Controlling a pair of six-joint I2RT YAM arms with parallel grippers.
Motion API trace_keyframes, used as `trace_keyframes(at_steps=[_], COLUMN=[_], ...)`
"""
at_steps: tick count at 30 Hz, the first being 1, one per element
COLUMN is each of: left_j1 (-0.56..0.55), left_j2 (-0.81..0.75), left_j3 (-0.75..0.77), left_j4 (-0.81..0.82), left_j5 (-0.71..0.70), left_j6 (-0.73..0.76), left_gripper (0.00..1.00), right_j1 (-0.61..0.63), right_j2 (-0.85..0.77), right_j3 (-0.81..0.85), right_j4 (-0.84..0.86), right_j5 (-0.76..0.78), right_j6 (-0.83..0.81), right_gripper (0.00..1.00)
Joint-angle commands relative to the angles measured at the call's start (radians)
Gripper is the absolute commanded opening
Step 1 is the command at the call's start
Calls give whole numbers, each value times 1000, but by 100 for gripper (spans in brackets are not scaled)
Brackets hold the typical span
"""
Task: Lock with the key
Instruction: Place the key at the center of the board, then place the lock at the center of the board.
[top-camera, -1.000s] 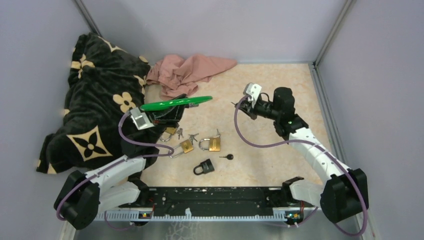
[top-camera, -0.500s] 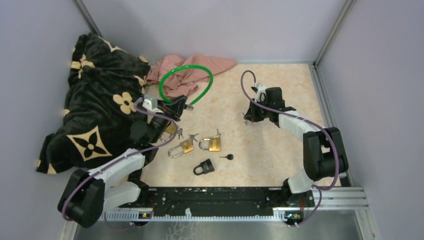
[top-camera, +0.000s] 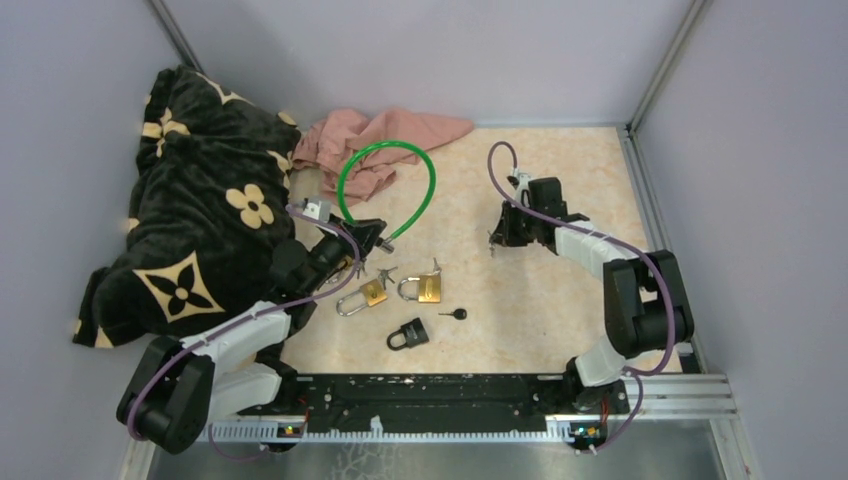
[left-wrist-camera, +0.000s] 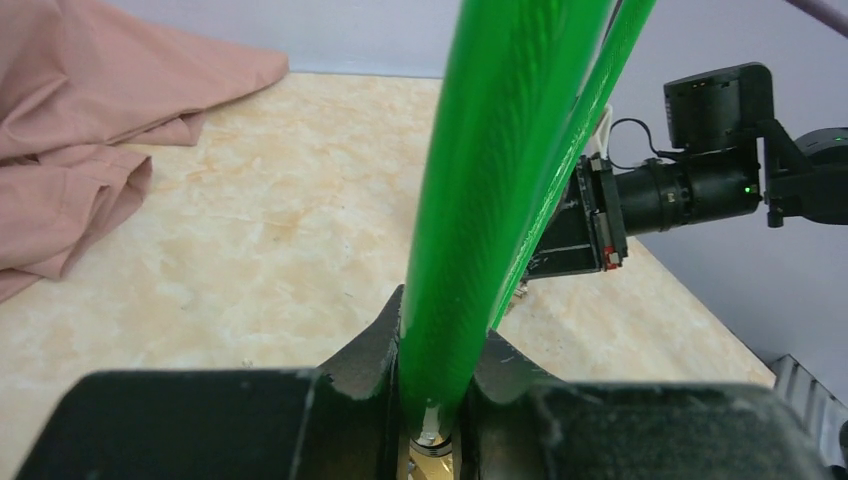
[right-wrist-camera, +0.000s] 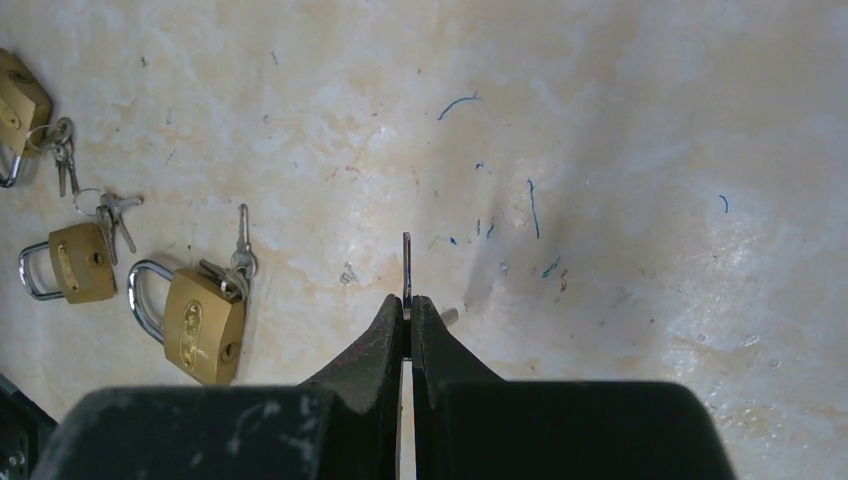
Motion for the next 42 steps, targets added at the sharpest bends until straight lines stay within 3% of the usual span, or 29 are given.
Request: trace_keyframes(at_steps=[1, 3, 4, 5, 6, 7, 10, 14, 16, 19, 26, 28, 30, 31, 32, 33, 35, 36, 42], left_j1=[-12, -16, -19, -19, -21, -21, -22, -26, -29, -37, -52, -53, -53, -53, -53, -54, -56, -56, -58], left_j2=[-15, -22, -24, -25, -26, -27, -24, -16, -12, -7, -26, -27, -28, -27, -30, -35, -44, -48, -80], left_j3=[21, 18, 16, 14, 12, 11, 8, 7, 8, 8, -1, -5, -9, -13, -19, -27, -39, -46, -75], left_j4=[57, 57, 55, 53, 52, 51, 52, 62, 66, 72, 83, 89, 92, 96, 106, 118, 133, 136, 120], left_j5=[17, 17, 15, 13, 9, 3, 2, 4, 5, 14, 33, 42, 58, 70, 74, 78, 66, 51, -4], left_j6=[-53, -51, -49, -48, -49, -51, -61, -66, -63, -59, -61, -56, -55, -57, -64, -69, -67, -63, -35], left_gripper=[0, 0, 0, 0, 0, 0, 0, 0, 0, 0, 0, 0, 0, 0, 6, 25, 86, 97, 98], right_j1=[0, 1, 1, 1, 0, 1, 38, 195, 266, 317, 319, 319, 319, 319, 317, 310, 281, 261, 52], right_j2=[52, 73, 82, 87, 84, 69, -67, -317, -364, -323, -194, -172, -167, -173, -184, -195, -216, -227, -247], right_j3=[40, 66, 79, 99, 116, 124, 90, -38, -90, -76, 57, 80, 91, 90, 84, 78, 69, 67, 103], right_j4=[-8, -25, -36, -51, -63, -60, 46, 313, 471, 660, 714, 714, 703, 686, 670, 645, 566, 515, 31], right_j5=[50, 67, 72, 74, 82, 78, 22, -276, -313, -159, 42, 26, 28, 49, 69, 84, 86, 85, -43], right_j6=[14, 7, 4, -1, -2, -4, -65, -219, -211, -46, 76, 90, 110, 118, 125, 129, 148, 160, 164], right_gripper=[0, 5, 22, 52, 91, 98, 98, 98, 98, 98, 82, 61, 13, 0, 0, 0, 0, 0, 0])
